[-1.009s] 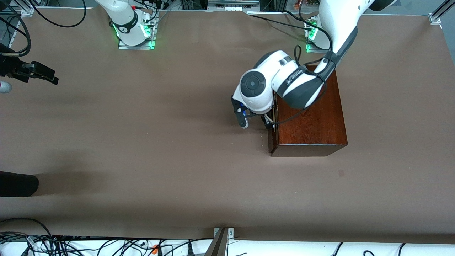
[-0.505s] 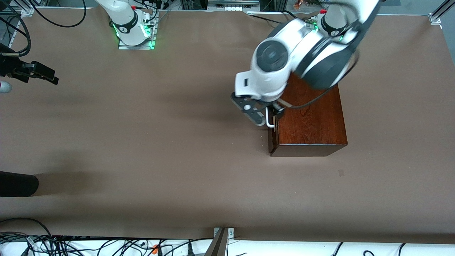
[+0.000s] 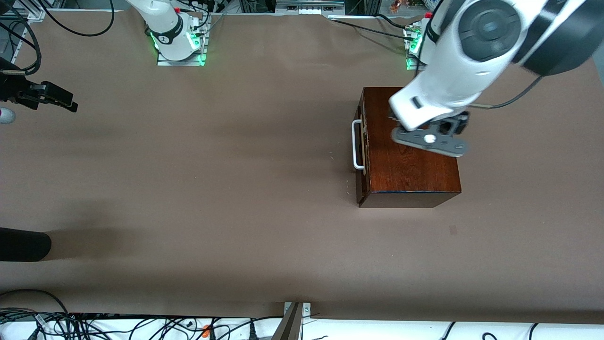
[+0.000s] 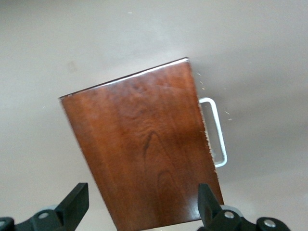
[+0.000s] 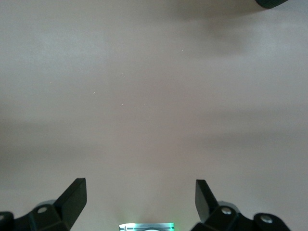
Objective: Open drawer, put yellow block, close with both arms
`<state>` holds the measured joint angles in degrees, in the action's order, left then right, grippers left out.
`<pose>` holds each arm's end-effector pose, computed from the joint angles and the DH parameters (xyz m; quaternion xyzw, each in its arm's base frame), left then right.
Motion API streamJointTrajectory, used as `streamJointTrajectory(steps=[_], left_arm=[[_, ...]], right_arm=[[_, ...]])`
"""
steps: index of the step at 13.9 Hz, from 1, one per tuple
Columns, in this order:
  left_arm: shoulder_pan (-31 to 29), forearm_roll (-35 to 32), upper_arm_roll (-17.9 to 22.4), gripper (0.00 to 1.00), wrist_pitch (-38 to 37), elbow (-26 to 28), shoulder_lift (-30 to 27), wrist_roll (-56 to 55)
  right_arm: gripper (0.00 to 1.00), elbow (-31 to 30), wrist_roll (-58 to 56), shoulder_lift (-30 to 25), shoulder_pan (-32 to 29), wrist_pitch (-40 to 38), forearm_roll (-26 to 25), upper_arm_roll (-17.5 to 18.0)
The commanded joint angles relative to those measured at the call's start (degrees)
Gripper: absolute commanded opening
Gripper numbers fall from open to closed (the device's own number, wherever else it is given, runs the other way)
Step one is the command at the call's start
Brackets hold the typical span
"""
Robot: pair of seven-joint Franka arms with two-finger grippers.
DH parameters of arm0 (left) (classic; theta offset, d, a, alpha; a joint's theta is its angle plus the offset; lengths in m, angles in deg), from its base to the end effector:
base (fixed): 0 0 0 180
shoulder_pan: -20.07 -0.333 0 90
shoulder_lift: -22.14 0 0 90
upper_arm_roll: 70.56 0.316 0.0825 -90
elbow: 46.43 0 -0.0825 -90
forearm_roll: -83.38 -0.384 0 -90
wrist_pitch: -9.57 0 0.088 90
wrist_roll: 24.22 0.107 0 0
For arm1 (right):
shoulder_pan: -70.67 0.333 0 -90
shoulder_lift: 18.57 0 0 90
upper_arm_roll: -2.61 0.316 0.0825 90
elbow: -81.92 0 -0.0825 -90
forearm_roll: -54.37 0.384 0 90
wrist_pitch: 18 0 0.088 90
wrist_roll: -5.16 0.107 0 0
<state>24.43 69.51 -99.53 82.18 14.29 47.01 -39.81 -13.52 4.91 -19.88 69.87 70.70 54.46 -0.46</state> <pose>0.5868 -0.2526 0.5957 -0.9888 0.1173 0.0765 0.0505 0.5404 -0.0367 0.5906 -0.9984 0.0315 0.0473 0.0031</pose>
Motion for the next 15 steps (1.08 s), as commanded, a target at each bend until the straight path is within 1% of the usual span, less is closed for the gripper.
streamJointTrajectory(steps=[1,2,3,4,5,7,8,9,10,11,13,15], left_arm=[[-2.2,4.1,4.2,1.0,-0.4,3.7,-5.3,-1.4],[-2.1,8.4,8.9,1.0,-0.3,5.2,-7.1,-0.6],[-1.4,12.2,14.0,1.0,0.3,7.9,-9.4,-0.2],[-0.4,14.4,18.0,1.0,1.0,10.3,-11.2,1.6],[0.0,14.7,20.1,1.0,2.4,13.0,-13.2,5.1],[0.0,15.6,22.5,1.0,5.8,18.9,-17.1,10.6],[0.0,17.4,25.1,1.0,7.6,21.9,-19.1,12.4],[0.1,18.0,26.8,1.0,9.5,24.9,-21.0,14.2],[0.1,18.0,27.4,1.0,11.3,27.4,-22.6,16.3],[0.1,18.0,28.5,1.0,11.8,28.7,-23.5,17.6],[0.1,17.2,29.1,1.0,11.5,28.8,-23.8,17.4],[0.2,16.8,29.2,1.0,11.8,29.0,-23.9,15.9]], right_arm=[[1.0,0.3,-0.7,-0.3,-0.8,-0.7,0.1,0.4],[1.0,0.3,-0.7,-0.3,-0.8,-0.7,0.1,0.4],[1.0,0.3,-0.7,-0.3,-0.8,-0.7,0.1,0.4],[1.0,0.3,-0.7,-0.3,-0.8,-0.7,0.1,0.4],[1.0,0.3,-0.7,-0.3,-0.8,-0.7,0.1,0.4],[1.0,0.3,-0.7,-0.3,-0.8,-0.7,0.2,0.4],[1.0,0.3,-0.7,-0.3,-0.8,-0.6,0.2,0.4],[1.0,0.3,-0.7,-0.2,-0.8,-0.6,0.3,0.4],[1.0,0.3,-0.7,-0.2,-0.8,-0.7,0.5,0.4],[1.0,0.3,-0.8,-0.3,-0.8,-0.8,0.5,0.4],[1.0,0.3,-0.8,-0.3,-0.8,-0.7,0.5,-0.3],[1.0,0.3,-0.8,-0.2,-0.8,-0.6,0.5,-0.2]])
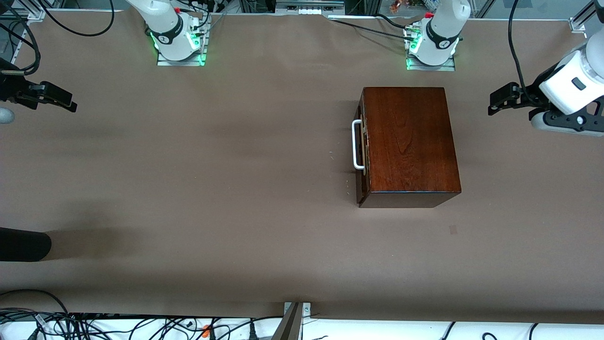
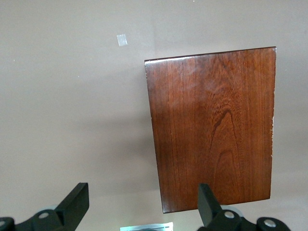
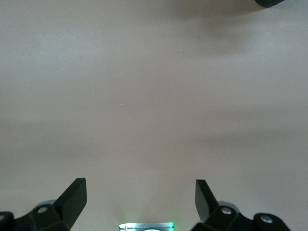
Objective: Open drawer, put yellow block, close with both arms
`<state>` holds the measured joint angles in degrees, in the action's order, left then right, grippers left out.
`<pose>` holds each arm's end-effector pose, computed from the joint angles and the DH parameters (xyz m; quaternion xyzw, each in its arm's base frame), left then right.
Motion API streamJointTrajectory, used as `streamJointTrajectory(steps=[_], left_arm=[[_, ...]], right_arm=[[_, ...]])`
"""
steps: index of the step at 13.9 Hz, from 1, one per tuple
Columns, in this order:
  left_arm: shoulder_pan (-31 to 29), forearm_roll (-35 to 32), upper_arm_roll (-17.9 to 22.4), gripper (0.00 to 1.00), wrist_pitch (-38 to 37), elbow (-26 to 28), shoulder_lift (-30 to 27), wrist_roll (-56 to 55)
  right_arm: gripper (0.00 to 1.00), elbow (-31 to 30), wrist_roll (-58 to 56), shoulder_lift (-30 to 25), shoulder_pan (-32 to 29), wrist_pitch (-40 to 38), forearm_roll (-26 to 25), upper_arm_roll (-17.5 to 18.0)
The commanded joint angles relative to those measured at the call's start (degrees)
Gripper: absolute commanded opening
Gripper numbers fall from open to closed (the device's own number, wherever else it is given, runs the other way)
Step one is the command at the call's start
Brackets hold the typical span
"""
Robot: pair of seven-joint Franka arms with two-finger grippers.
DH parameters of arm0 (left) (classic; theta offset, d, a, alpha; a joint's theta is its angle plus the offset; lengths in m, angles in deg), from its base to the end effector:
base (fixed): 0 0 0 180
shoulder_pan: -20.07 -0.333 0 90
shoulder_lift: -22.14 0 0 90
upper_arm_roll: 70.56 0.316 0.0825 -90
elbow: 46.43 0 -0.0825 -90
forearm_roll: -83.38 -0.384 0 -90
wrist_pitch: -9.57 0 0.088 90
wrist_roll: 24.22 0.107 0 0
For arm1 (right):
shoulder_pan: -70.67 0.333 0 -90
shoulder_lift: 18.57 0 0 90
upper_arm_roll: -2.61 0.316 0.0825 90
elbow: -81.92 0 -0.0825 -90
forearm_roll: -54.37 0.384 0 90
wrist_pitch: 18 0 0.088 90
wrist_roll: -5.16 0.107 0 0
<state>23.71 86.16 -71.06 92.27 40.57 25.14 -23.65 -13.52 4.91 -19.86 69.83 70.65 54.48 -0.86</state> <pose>0.5548 -0.0457 0.6096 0.9968 -0.0425 -0.0644 0.0224 0.5401 -0.0408 0.5903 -0.9982 0.0354 0.0479 0.0035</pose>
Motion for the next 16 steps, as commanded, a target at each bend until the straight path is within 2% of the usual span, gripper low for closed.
streamJointTrajectory(steps=[1,4,16], left_arm=[[1.0,-0.5,0.6,1.0,1.8,2.8,-2.0,-2.0],[1.2,-0.5,-0.1,1.0,2.6,3.6,-2.1,-7.2],[0.9,-2.9,-0.3,1.0,2.5,3.3,-2.0,-7.0]], right_arm=[[1.0,0.3,-0.8,-0.3,-0.7,-0.7,0.5,0.4],[1.0,0.3,-0.8,-0.3,-0.7,-0.7,0.5,0.5],[1.0,0.3,-0.8,-0.3,-0.7,-0.7,0.5,0.6]])
